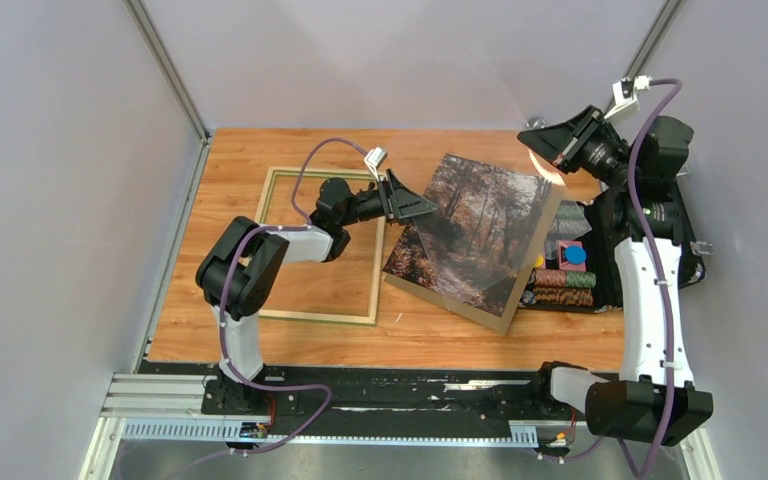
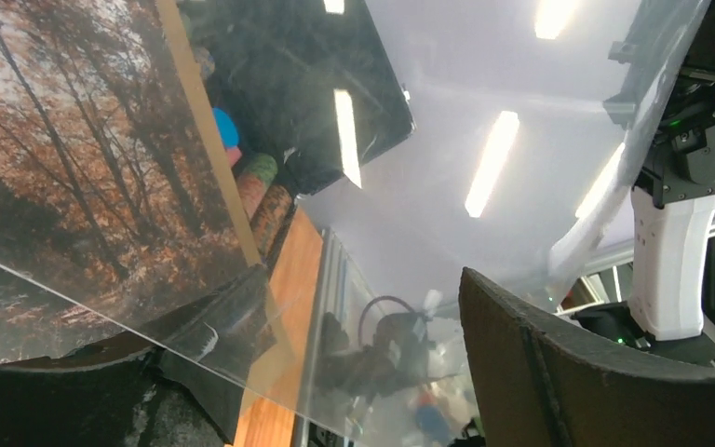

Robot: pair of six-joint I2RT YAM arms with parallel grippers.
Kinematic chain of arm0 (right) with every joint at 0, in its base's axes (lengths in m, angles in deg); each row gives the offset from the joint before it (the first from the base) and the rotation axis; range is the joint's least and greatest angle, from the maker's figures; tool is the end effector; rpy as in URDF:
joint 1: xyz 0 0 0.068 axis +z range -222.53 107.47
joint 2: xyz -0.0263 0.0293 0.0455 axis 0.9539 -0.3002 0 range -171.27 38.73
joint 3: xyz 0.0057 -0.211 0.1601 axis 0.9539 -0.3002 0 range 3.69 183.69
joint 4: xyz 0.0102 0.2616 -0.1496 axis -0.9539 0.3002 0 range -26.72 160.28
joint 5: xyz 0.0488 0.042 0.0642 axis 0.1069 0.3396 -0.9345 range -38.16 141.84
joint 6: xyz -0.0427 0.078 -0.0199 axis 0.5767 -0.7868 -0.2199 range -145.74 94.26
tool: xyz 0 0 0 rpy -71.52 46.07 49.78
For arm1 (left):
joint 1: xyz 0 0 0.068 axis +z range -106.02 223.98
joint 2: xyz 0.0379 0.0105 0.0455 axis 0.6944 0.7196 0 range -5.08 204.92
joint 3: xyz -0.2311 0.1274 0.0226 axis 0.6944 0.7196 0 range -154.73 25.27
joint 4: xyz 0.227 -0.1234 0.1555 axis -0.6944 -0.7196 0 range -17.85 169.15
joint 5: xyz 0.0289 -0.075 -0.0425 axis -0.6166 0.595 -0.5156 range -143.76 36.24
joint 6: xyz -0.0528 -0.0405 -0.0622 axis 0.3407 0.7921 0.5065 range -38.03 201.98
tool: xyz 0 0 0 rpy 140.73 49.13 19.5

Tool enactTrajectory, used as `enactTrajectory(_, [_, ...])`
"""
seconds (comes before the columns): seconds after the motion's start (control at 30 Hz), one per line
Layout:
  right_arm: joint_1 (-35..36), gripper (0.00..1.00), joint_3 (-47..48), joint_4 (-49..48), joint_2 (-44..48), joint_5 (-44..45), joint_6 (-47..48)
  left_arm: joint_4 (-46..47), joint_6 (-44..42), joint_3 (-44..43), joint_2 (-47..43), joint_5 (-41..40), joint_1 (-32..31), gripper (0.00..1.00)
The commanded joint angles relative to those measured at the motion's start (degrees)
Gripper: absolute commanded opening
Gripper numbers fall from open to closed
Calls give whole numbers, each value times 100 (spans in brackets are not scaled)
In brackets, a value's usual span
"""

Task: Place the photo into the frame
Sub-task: Adjust the photo frame item.

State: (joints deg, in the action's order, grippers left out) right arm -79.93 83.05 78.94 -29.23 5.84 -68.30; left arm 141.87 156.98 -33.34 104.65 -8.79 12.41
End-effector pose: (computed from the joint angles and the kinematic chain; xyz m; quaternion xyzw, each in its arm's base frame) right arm 0.3292 0.0164 0.4565 0.0440 0.7238 0.4622 0.5105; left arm 0.3638 -0.2912 0.1947 0.0593 0.6522 -0.7185 0.2342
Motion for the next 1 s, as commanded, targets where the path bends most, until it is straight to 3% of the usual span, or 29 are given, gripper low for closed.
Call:
enactTrajectory(0.0, [-57,0,-232,-512,156,22,-82,652,195,66,-271,83,-159,81])
enactTrajectory(0.97, [-820,0,-2007,-1961,679,-6,-59,571,480,315,-672,23,106,52])
